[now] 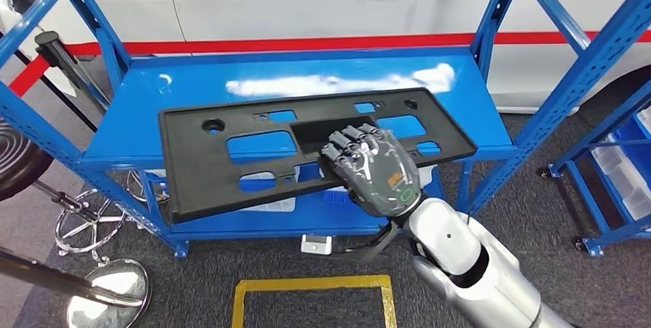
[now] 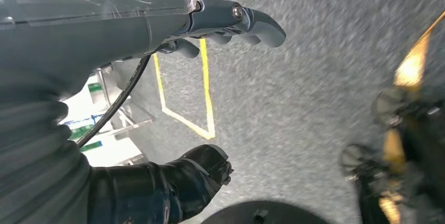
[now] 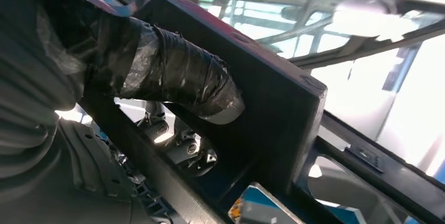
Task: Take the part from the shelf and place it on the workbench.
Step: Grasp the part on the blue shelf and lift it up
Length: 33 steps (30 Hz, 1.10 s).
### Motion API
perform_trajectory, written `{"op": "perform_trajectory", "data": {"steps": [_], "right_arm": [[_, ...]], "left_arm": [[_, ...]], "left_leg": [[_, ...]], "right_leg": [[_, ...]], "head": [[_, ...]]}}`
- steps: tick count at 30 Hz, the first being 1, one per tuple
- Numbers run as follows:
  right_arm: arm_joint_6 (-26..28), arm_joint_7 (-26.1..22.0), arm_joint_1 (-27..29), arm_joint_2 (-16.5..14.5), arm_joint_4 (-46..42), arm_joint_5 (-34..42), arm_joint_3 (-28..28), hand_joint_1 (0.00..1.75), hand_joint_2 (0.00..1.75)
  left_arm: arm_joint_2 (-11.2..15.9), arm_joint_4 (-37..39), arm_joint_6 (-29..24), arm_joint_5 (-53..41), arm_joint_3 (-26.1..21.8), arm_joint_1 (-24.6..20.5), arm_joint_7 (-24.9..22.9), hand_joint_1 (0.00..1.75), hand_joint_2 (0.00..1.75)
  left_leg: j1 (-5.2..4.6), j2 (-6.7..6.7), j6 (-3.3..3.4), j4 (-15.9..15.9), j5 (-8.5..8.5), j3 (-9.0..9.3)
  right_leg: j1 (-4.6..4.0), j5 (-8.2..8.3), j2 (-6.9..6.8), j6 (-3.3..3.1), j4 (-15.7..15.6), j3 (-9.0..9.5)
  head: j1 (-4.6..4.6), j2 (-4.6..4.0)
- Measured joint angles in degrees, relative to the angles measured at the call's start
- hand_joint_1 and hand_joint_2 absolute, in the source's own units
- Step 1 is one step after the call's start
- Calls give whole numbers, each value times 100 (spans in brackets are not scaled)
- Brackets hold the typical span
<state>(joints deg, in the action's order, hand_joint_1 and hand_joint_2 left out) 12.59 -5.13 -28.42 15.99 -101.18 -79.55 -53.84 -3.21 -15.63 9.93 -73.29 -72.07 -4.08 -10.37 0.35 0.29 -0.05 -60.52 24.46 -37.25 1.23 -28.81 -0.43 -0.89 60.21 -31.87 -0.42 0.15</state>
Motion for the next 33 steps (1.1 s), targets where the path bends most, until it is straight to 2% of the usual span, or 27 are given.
{"op": "perform_trajectory", "data": {"steps": [1, 2, 4, 5, 6, 7, 8, 9, 11, 12, 13, 14, 15, 16, 17, 19, 20, 21, 22, 23, 24, 25, 27, 29, 30, 31, 33], "right_arm": [[141, -1, 111, 164, -56, 36, 71, 175, 175], [246, -19, 220, 307, -98, 79, 163, 175, 175], [338, -98, 421, 530, -158, 187, 376, 175, 175], [341, -145, 508, 601, -175, 237, 469, 175, 175], [324, -185, 577, 644, -182, 286, 550, 175, 175], [292, -224, 622, 667, -182, 337, 623, 175, 175], [247, -261, 648, 678, -182, 394, 703, 175, 175], [199, -295, 658, 680, -181, 453, 794, 175, 175], [135, -351, 654, 681, -180, 535, 978, 175, 175], [112, -363, 648, 681, -179, 557, 1060, 175, 175], [77, -362, 641, 681, -178, 578, 1134, 175, 175], [35, -356, 635, 680, -175, 601, 1202, 175, 175], [-10, -350, 627, 678, -172, 627, 1263, 175, 175], [-48, -348, 622, 677, -168, 653, 1328, 175, 175], [-73, -354, 620, 674, -159, 672, 1390, 175, 175], [-105, -371, 634, 664, -136, 686, 1514, 175, 175], [-117, -378, 650, 655, -119, 675, 1573, 175, 175], [-125, -387, 671, 645, -99, 656, 1630, 175, 175], [-133, -394, 692, 633, -77, 632, 1684, 175, 175], [-137, -398, 709, 619, -55, 608, 1733, 175, 175], [-137, -401, 721, 606, -35, 591, 1779, 175, 175], [-134, -401, 737, 591, -21, 577, 1829, 175, 175], [-126, -401, 778, 566, 1, 551, 1940, 175, 175], [-120, -401, 825, 546, 26, 509, 2043, 175, 175], [-118, -401, 843, 537, 39, 487, 2081, 175, 175], [-116, -400, 860, 526, 49, 472, 2115, 175, 175], [-112, -399, 896, 511, 60, 457, 2174, 175, 175]], "left_arm": [[-38, 3, -27, -27, 23, 12, 4, 0, 175], [-78, 5, -47, -48, 43, 22, 9, 0, 175], [-139, 7, -66, -86, 72, 35, -12, 0, 175], [-155, 7, -68, -100, 81, 38, -39, 0, 175], [-165, 6, -58, -111, 90, 38, -69, 0, 175], [-169, 2, -36, -118, 98, 35, -92, 0, 175], [-170, -8, -4, -122, 106, 30, -110, 0, 175], [-171, -24, 30, -126, 112, 21, -121, 0, 175], [-177, -63, 77, -130, 117, 11, -135, 0, 175], [-184, -79, 89, -131, 119, 9, -139, 0, 175], [-194, -97, 101, -133, 119, 13, -147, 0, 175], [-211, -115, 117, -138, 119, 14, -154, 0, 175], [-231, -143, 135, -146, 119, 9, -161, 0, 175], [-257, -180, 159, -158, 119, 6, -168, 0, 175], [-282, -220, 184, -172, 119, 2, -172, 0, 175], [-329, -314, 241, -208, 119, 15, -186, 0, 175], [-349, -358, 269, -228, 119, 26, -200, 0, 175], [-367, -400, 296, -251, 119, 36, -217, 0, 175], [-381, -436, 319, -270, 118, 43, -237, 0, 175], [-393, -466, 338, -287, 117, 47, -250, 0, 175], [-401, -491, 353, -304, 117, 46, -259, 0, 175], [-412, -508, 366, -320, 117, 44, -263, 0, 175], [-426, -542, 381, -364, 117, 38, -263, 0, 175], [-424, -571, 394, -418, 117, 46, -254, 0, 175], [-419, -583, 401, -444, 117, 56, -242, 0, 175], [-414, -593, 409, -463, 117, 64, -228, 0, 175], [-411, -608, 424, -487, 117, 80, -195, 0, 175]], "left_leg": [[11, -8, -24, -141, 185, -59], [25, -8, -44, -398, 462, -141], [44, -7, -78, -1095, 951, -301], [48, -7, -89, -1369, 1041, -321], [50, -7, -91, -1463, 988, -251], [49, -8, -86, -1354, 840, -85], [49, -9, -70, -1061, 681, 173], [42, -14, -44, -640, 614, 485], [12, -27, 15, 77, 658, 947], [-8, -34, 41, 258, 703, 1036], [-23, -37, 71, 315, 671, 1030], [-16, -32, 108, 327, 605, 989], [-9, -20, 152, 347, 536, 949], [1, -5, 210, 365, 455, 890], [8, 11, 255, 372, 379, 823], [-17, 27, 312, 357, 244, 653], [-29, 30, 313, 344, 180, 558], [-40, 31, 312, 323, 118, 456], [-48, 26, 302, 291, 62, 348], [-52, 10, 288, 251, 12, 245], [-54, -9, 269, 202, -29, 149], [-61, -35, 243, 153, -65, 70], [-68, -83, 182, 114, -153, -11], [-69, -143, 115, 135, -253, -44], [-62, -156, 83, 110, -222, -83], [-53, -151, 49, 10, -81, -146], [-15, -114, -19, -504, 468, -325]], "right_leg": [[11, 64, -18, -42, -24, -47], [15, 127, -29, -69, -34, -108], [6, 253, -26, -80, -28, -267], [2, 317, -24, -76, -18, -357], [1, 380, -20, -65, -6, -452], [3, 437, -15, -51, 7, -540], [5, 493, -9, -32, 18, -616], [4, 546, -3, -6, 28, -677], [6, 652, -6, 66, 20, -729], [11, 709, -14, 108, 0, -731], [15, 775, -19, 152, -35, -727], [21, 806, -20, 188, -55, -731], [23, 749, -11, 213, -29, -761], [23, 566, 0, 227, 91, -814], [26, 278, 8, 229, 326, -885], [23, -292, 19, 239, 1022, -1033], [21, -400, 21, 247, 1340, -1064], [21, -363, 22, 252, 1532, -1031], [21, -223, 23, 250, 1543, -910], [21, -61, 34, 238, 1360, -695], [20, 7, 80, 213, 1014, -402], [17, -33, 144, 190, 592, -97], [-7, -198, 230, 150, 35, 268], [-14, -159, 167, 97, -71, 267], [-2, -101, 116, 54, -91, 220], [16, -35, 61, 1, -108, 157], [26, 96, -41, -69, -118, 4]], "head": [[1, -1], [-1, -1], [0, -1], [-1, 0], [-1, 0], [-2, 0], [-3, 0], [-3, 0], [2, 0], [1, 0], [0, 0], [-2, 0], [-4, 0], [-2, 0], [0, 0], [3, 0], [3, 0], [3, 0], [4, 0], [3, 0], [3, 0], [1, 0], [-1, 0], [1, 0], [1, 0], [-4, 0], [-19, 0]]}}
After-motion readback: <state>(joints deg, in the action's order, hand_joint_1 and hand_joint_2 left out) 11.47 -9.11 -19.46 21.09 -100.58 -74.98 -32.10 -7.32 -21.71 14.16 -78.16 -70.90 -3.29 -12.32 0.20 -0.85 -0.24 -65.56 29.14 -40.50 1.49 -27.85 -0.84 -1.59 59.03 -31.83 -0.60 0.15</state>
